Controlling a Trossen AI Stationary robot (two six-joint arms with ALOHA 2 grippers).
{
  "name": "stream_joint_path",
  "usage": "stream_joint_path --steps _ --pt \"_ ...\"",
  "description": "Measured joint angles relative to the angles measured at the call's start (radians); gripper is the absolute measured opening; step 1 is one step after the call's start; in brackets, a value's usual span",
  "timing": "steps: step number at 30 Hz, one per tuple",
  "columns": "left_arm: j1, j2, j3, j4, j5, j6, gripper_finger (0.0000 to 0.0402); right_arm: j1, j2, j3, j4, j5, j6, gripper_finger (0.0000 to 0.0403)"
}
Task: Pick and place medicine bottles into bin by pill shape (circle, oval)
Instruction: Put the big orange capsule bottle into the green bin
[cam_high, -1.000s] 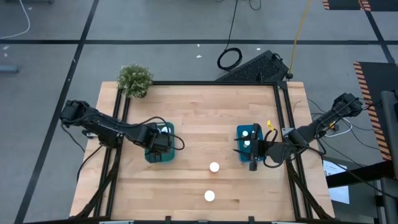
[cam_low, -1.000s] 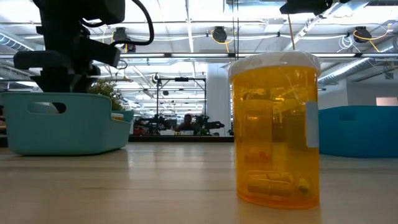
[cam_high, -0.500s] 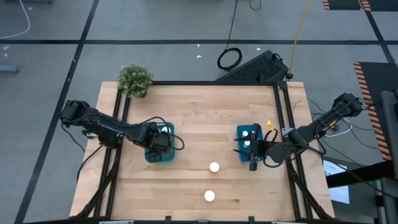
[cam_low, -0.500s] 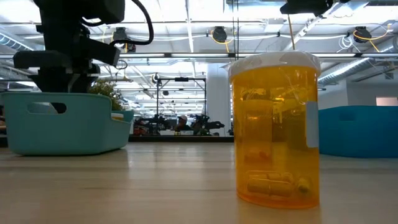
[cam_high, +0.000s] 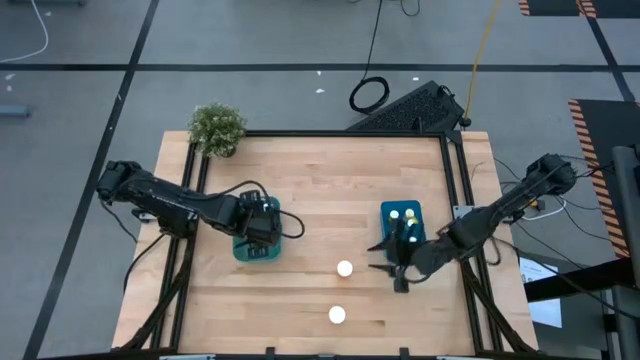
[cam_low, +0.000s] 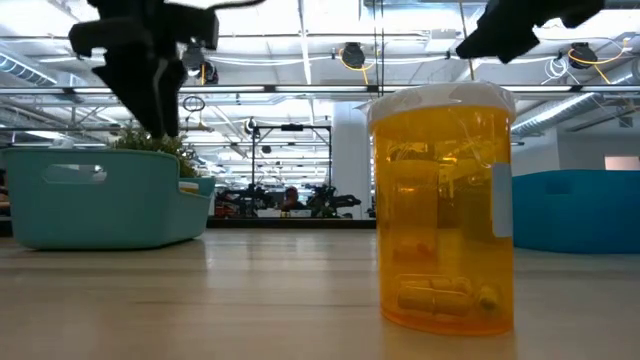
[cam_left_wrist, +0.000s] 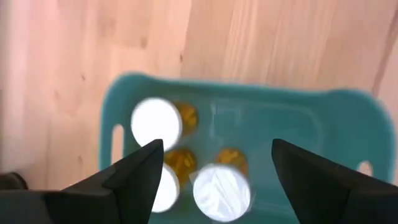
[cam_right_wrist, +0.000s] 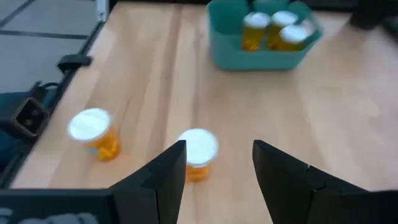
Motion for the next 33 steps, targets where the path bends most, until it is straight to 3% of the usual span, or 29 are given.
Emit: stream_joint_path --steps 7,14,26,33 --pt "-0.056 0.0 0.056 0.01 -0.093 -0.005 0.0303 0.023 0.198 0.0 0.112 -0.027 0.089 0.018" --pt "-0.1 0.0 0.056 0.081 -0.122 0.002 0.0303 0.056 0.371 0.0 0.228 0.003 0.171 0.018" --pt "-0.131 0.0 0.056 0.157 -0.139 0.042 0.0303 0.055 0.524 0.0 0.313 0.005 0.234 0.018" --pt "-0.131 0.0 0.056 0.214 -0.14 0.078 0.0303 0.054 0.617 0.0 0.415 0.061 0.215 0.018"
